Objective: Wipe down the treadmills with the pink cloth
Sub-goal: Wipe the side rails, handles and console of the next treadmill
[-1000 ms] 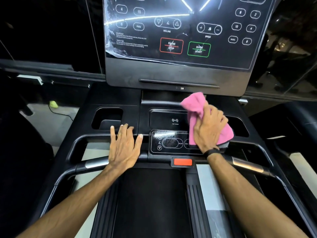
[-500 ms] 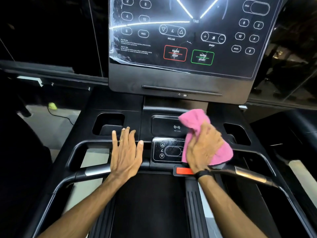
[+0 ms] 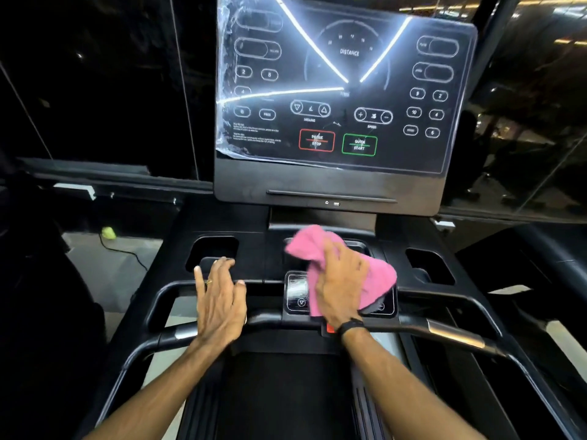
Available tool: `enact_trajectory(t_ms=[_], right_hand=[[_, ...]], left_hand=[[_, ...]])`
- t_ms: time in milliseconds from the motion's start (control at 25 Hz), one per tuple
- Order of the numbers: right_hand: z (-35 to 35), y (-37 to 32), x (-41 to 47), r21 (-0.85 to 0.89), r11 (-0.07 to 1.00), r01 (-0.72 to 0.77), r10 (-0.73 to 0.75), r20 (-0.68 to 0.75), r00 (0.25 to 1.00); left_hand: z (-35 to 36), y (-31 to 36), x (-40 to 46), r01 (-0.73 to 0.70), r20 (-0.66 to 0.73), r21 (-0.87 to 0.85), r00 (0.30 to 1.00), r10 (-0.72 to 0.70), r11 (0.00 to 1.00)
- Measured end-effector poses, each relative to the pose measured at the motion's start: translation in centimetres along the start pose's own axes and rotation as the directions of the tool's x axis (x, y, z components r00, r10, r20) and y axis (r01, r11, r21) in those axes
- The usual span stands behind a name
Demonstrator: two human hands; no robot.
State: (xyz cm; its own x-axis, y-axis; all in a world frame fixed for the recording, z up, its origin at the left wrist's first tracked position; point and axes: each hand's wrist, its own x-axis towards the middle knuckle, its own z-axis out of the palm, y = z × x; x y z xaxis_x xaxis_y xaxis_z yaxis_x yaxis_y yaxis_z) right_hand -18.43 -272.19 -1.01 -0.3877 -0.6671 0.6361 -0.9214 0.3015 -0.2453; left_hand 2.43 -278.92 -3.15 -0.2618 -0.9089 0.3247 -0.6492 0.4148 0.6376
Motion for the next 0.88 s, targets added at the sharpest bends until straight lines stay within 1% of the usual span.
enact_trajectory(t_ms=[80, 160, 200, 280, 360, 480, 680, 800, 880], right_hand=[[-2.2, 4.9, 0.4, -0.068, 0.986, -0.149, 0.147, -0.038, 0.988], [-4.2, 8.5, 0.6, -0.184, 0.957, -0.224, 0.218, -0.054, 0.974], [-4.9, 9.3, 0.4, -0.242, 0.942, -0.230, 0.221, -0.065, 0.973], [-6.2, 9.2, 0.4, -0.276, 0.936, -0.218, 0.195, -0.108, 0.975], [-7.5, 7.6, 0.7, -0.245, 0.956, -0.164, 0.126, -0.165, 0.978], [-9.3, 5.9, 0.8, -0.196, 0.976, -0.091, 0.052, -0.195, 0.979], [-12.0, 6.8, -0.4, -0.152, 0.979, -0.134, 0.098, -0.227, 0.969], [-13.3, 7.5, -1.2, -0.148, 0.978, -0.150, 0.111, -0.247, 0.963], [-14.5, 8.4, -1.9, -0.159, 0.974, -0.159, 0.112, -0.270, 0.956]], left_hand=[[-1.3, 0.1, -0.4, -0.017, 0.033, 0.019, 0.999, 0.017, 1.000], [-1.8, 0.7, -0.7, -0.068, 0.073, 0.055, 0.995, 0.064, 0.996], [-1.9, 1.1, -0.7, -0.106, 0.090, 0.060, 0.991, 0.100, 0.993], [-1.6, 2.6, -0.4, -0.162, 0.099, 0.018, 0.982, 0.159, 0.987], [-1.1, 4.1, 0.2, -0.204, 0.093, -0.034, 0.974, 0.207, 0.978], [-0.5, 6.4, 0.7, -0.247, 0.091, -0.063, 0.963, 0.252, 0.967], [-0.2, 9.2, 0.2, -0.303, 0.116, -0.130, 0.941, 0.318, 0.944], [-0.7, 11.3, -0.1, -0.355, 0.168, -0.126, 0.913, 0.372, 0.926], [-0.9, 13.3, -0.6, -0.383, 0.171, -0.138, 0.899, 0.403, 0.913]])
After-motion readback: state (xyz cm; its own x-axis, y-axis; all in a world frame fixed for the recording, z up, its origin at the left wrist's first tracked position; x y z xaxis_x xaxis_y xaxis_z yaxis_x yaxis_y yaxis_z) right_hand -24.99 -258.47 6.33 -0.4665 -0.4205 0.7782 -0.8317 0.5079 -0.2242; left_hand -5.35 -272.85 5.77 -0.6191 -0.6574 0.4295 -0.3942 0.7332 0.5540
